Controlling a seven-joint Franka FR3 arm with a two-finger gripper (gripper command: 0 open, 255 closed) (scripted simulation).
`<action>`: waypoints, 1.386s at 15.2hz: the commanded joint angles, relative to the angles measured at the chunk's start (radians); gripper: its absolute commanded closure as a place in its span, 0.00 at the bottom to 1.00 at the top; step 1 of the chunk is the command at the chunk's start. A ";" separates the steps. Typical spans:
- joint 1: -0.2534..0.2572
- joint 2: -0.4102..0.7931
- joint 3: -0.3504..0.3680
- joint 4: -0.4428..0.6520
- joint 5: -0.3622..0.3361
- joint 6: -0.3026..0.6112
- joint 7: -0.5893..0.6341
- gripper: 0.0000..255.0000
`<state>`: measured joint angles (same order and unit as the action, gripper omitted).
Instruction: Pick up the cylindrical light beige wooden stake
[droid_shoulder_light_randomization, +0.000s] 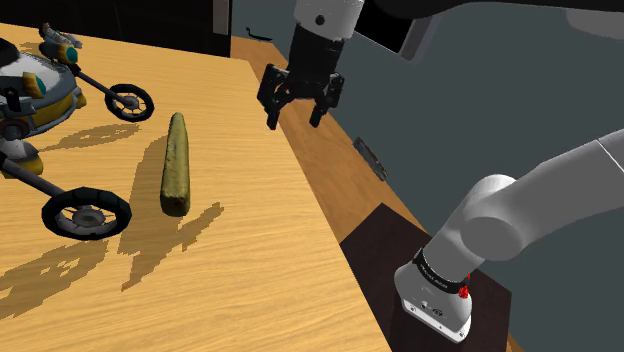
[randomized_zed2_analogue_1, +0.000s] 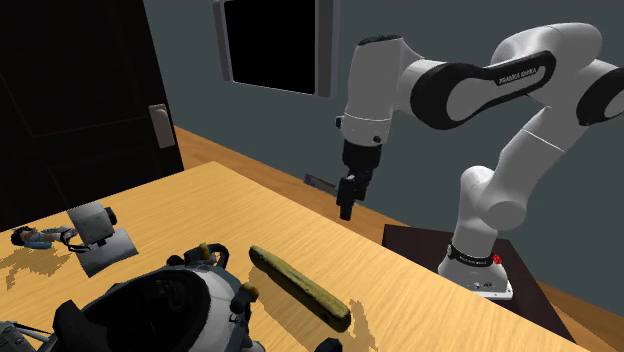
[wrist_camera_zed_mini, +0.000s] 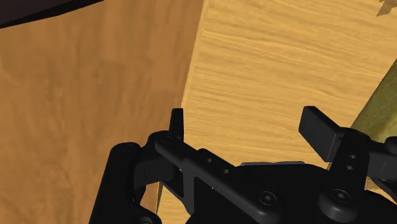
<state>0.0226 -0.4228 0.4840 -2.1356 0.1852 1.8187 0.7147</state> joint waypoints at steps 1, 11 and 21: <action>-0.014 0.081 0.059 0.065 -0.031 0.012 0.091 0.00; 0.039 0.598 0.273 0.498 -0.387 -0.062 0.583 0.00; 0.130 0.765 0.251 0.578 -0.505 -0.040 0.705 0.00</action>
<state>0.1555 0.3443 0.7348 -1.5371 -0.3206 1.7605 1.4170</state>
